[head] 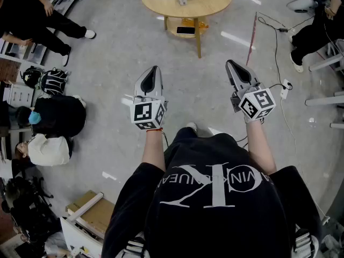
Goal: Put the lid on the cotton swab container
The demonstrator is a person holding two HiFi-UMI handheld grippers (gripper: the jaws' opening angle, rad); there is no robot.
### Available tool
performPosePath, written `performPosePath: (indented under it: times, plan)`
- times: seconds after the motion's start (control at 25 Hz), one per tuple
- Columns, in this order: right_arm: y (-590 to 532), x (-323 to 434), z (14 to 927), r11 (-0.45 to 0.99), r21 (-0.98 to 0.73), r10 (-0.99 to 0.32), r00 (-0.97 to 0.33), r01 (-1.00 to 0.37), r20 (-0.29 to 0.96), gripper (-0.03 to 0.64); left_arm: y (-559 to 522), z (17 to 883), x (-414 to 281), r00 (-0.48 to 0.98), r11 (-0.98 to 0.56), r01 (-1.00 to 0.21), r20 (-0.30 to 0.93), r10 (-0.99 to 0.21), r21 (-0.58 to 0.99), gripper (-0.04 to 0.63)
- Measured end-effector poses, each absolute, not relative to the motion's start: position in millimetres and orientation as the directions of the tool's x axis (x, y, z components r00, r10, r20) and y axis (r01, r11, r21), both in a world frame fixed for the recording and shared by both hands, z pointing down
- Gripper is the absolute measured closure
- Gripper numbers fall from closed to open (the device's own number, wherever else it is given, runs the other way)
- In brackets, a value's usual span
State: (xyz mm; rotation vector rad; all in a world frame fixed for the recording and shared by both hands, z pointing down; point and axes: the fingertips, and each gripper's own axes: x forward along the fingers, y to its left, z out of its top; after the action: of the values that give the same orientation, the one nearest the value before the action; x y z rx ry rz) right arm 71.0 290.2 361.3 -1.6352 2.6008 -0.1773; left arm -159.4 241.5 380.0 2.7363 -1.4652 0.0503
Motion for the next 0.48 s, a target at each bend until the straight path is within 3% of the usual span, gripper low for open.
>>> performPosePath:
  times: [0.48]
  plan:
    - [272,56,368,0.425,-0.149,-0.902,-0.431,-0.893,0.006,0.594,216,373,-174,0.566,-0.566,-0.824,0.044,-0.823,0.01,0.583]
